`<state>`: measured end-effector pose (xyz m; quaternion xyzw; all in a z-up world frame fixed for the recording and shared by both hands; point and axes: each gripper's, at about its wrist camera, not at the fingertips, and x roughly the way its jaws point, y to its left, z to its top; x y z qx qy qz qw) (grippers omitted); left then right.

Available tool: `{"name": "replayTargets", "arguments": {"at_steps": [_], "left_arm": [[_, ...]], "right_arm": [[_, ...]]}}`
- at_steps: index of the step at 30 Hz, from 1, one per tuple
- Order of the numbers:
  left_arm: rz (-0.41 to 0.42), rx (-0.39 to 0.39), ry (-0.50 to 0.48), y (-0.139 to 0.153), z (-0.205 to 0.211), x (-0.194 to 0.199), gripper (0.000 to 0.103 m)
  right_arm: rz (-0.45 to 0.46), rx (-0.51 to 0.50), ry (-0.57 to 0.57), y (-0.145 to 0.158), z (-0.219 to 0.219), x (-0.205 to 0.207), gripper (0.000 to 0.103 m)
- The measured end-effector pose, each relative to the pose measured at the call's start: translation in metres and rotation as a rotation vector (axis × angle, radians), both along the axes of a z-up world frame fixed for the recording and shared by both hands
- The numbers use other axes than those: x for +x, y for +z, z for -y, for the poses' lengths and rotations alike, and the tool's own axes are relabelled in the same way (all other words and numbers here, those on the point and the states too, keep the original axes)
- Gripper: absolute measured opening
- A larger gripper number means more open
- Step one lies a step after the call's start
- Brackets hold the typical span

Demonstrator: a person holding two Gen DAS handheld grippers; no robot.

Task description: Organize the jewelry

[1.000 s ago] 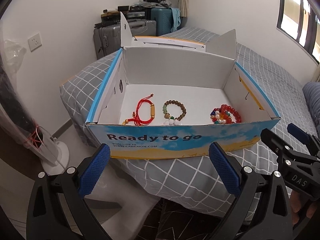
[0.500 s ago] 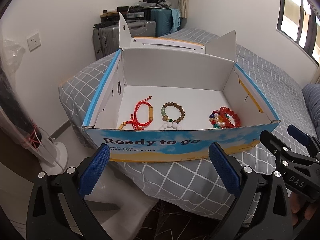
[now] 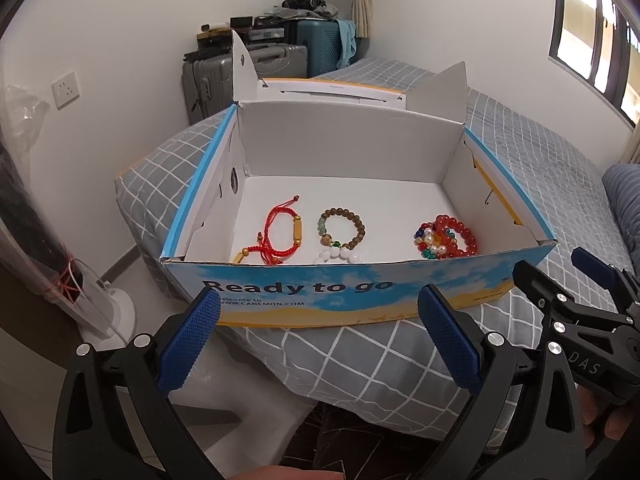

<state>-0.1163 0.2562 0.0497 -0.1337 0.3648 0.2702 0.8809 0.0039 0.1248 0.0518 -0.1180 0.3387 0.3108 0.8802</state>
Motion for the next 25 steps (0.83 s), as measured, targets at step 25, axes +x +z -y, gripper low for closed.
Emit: {"name": "replayTargets", "arguments": {"at_steps": [25], "left_arm": [[-0.009, 0.034, 0.011, -0.0008, 0.0032, 0.0006, 0.097]], "right_arm": [[-0.005, 0.008, 0.004, -0.0004, 0.0025, -0.0027, 0.095]]}}
